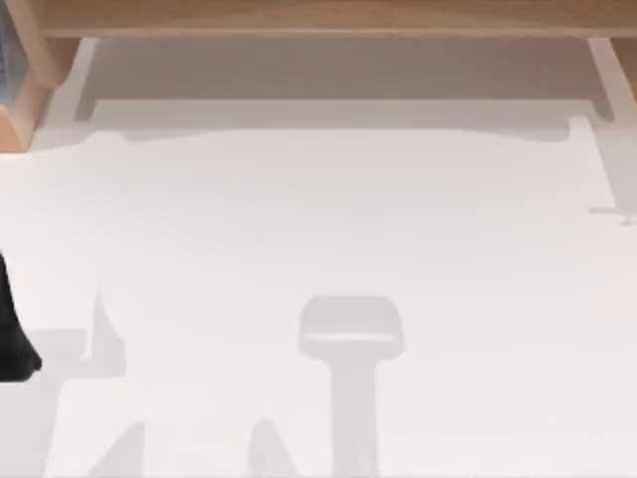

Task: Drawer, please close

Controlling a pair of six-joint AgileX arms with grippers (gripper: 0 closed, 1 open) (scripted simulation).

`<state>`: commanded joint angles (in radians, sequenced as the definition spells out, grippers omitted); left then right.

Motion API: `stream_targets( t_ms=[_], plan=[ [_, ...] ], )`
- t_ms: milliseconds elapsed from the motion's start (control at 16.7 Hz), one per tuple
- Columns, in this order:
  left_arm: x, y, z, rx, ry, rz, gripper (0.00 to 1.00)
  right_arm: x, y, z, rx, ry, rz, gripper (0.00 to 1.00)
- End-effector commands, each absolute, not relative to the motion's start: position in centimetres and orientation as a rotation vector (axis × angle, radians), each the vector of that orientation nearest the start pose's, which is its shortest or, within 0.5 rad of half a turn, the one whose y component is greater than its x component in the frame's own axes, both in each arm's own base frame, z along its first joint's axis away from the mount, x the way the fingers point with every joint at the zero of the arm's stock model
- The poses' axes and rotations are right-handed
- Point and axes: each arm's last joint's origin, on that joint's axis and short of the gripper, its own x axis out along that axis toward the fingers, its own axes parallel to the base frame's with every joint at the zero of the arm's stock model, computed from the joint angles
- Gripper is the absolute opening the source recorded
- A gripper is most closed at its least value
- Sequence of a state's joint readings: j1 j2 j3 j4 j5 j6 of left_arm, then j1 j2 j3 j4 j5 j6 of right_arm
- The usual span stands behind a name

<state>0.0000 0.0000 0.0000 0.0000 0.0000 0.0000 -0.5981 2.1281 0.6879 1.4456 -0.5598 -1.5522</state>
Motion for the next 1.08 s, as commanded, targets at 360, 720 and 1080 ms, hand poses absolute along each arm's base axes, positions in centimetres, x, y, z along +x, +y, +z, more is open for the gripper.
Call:
stream_targets(
  t_ms=[360, 720, 1080],
  plan=[
    [10.6, -0.1, 16.0, 0.000, 0.000, 0.000, 1.00, 31.1, -18.2, 8.8, -1.563, 0.019, -0.011, 0.00],
    [10.6, -0.1, 16.0, 0.000, 0.000, 0.000, 1.00, 34.6, -18.6, 8.8, -1.562, 0.027, -0.019, 0.00],
    [10.6, -0.1, 16.0, 0.000, 0.000, 0.000, 1.00, 37.4, -18.2, 8.8, -1.563, 0.019, -0.011, 0.00]
  ],
)
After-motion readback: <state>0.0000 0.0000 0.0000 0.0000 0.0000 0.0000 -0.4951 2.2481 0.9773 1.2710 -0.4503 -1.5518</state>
